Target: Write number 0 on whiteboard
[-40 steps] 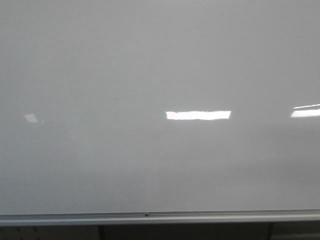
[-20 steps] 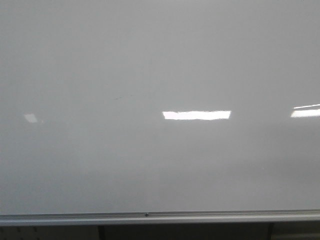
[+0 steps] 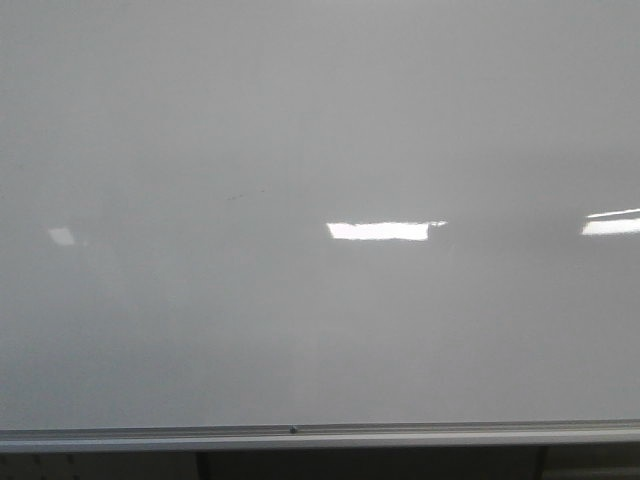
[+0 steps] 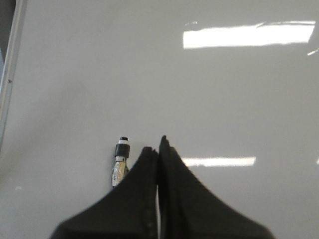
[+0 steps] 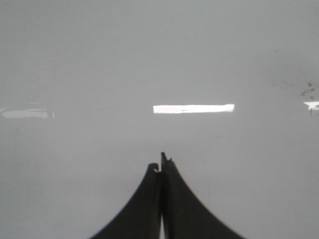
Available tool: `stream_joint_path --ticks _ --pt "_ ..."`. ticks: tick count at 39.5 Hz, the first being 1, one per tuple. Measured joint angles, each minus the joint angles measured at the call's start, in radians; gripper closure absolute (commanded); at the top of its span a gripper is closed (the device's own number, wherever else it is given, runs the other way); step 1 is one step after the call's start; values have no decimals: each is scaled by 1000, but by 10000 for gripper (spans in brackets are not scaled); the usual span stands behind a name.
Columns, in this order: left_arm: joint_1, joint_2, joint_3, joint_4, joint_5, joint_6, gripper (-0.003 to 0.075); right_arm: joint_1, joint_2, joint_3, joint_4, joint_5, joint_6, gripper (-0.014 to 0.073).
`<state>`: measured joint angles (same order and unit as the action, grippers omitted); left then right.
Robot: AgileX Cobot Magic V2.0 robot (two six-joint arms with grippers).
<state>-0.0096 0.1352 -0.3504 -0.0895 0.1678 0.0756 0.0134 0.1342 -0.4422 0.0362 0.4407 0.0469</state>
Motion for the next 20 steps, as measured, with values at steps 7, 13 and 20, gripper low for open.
stream_joint_path --ticks 7,13,20 --pt "0 189 -122 0 139 0 739 0 194 -124 -20 16 0 661" --pt "0 257 -134 0 155 0 692 0 272 -139 -27 16 0 587" --pt "0 263 -138 -2 159 0 338 0 278 -141 -36 16 0 257"
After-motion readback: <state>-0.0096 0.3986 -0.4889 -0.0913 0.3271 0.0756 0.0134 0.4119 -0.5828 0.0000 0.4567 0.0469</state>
